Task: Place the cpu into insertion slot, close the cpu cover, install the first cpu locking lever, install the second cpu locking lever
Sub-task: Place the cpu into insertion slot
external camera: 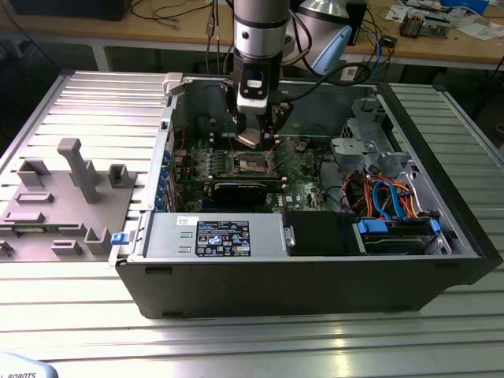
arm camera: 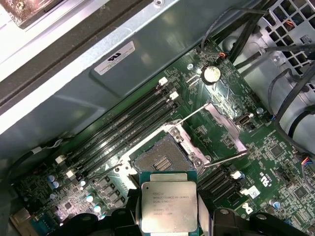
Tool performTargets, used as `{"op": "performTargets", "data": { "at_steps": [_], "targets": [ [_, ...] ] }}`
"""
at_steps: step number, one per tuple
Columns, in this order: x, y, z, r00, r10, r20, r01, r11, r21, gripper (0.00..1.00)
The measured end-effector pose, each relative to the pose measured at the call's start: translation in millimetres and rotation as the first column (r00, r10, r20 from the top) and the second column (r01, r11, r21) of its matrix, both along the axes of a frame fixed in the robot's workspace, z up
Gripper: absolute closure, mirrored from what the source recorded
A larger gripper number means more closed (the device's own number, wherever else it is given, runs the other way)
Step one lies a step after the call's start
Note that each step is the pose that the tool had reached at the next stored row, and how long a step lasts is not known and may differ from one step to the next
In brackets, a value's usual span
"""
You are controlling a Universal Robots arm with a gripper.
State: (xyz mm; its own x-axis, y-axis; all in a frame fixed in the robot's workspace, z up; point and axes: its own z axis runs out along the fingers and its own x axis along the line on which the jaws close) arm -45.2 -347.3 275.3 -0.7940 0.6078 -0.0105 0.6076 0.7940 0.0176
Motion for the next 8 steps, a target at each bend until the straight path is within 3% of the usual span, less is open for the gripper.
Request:
{"op": "performTargets", "data": {
  "at_steps": [8],
  "targets": [
    [0.0, 0.0, -0.6, 1.0000, -0.009, 0.0000, 0.009, 1.0000, -0.0002, 0.45]
  ]
}}
